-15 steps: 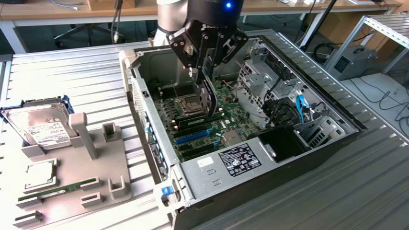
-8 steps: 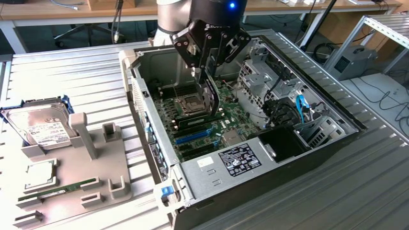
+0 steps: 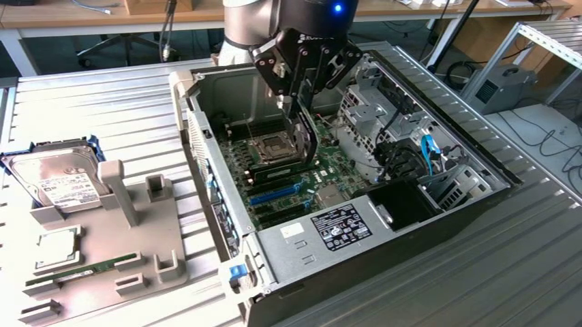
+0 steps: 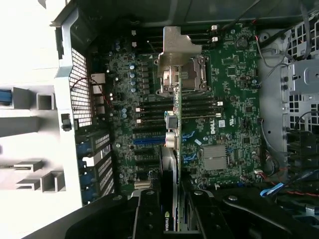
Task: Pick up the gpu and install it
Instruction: 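Pick up the gpu and move the gpu toward the slot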
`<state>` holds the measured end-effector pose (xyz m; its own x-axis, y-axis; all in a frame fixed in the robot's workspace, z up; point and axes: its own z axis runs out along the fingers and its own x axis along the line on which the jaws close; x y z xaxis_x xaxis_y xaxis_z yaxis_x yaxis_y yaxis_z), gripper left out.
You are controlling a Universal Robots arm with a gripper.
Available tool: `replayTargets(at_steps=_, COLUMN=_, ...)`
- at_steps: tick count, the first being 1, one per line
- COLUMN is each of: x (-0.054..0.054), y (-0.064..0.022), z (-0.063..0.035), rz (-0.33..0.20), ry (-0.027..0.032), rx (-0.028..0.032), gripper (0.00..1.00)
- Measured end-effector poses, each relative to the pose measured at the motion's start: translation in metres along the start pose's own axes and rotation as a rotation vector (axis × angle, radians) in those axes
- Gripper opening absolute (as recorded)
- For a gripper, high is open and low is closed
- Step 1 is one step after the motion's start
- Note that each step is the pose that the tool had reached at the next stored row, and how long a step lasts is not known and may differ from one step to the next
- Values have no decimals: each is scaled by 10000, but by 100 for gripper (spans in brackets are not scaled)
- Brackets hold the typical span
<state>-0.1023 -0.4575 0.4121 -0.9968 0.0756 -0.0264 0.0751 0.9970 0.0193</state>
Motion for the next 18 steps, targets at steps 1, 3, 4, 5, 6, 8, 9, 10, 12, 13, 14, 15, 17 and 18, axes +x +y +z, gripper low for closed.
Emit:
replayTargets(at_steps=1, x=-9, y=1, z=1, rz=0, ry=0, rx=0, gripper=26)
replayTargets(at_steps=3, x=-32, y=2, z=5, rz=-1, ry=-1, rx=0, gripper=26)
replayTargets(at_steps=4, x=-40, y=3, z=6, rz=-1, ry=0, rx=0, gripper=26)
replayTargets(at_steps=5, x=-56, y=4, z=11, rz=-1, ry=0, rx=0, gripper=26)
replayTargets(at_steps=6, x=-65, y=4, z=16, rz=-1, ry=0, rx=-1, gripper=26)
replayTargets(at_steps=8, x=-75, y=5, z=27, rz=-1, ry=0, rx=0, gripper=26)
replayTargets(at_steps=9, x=-80, y=5, z=31, rz=-1, ry=0, rx=1, gripper=26)
replayTargets(at_steps=10, x=-88, y=6, z=38, rz=-1, ry=0, rx=1, gripper=26)
replayTargets(at_steps=12, x=-107, y=7, z=49, rz=-1, ry=1, rx=1, gripper=26)
replayTargets(at_steps=13, x=-119, y=8, z=54, rz=-1, ry=1, rx=2, gripper=26)
replayTargets(at_steps=14, x=-131, y=9, z=58, rz=-1, ry=1, rx=1, gripper=26)
replayTargets(at_steps=15, x=-144, y=10, z=63, rz=-1, ry=0, rx=1, gripper=26)
replayTargets(at_steps=17, x=-171, y=12, z=72, rz=0, ry=0, rx=1, gripper=26)
replayTargets(at_steps=18, x=-190, y=13, z=76, rz=0, ry=0, rx=1, gripper=26)
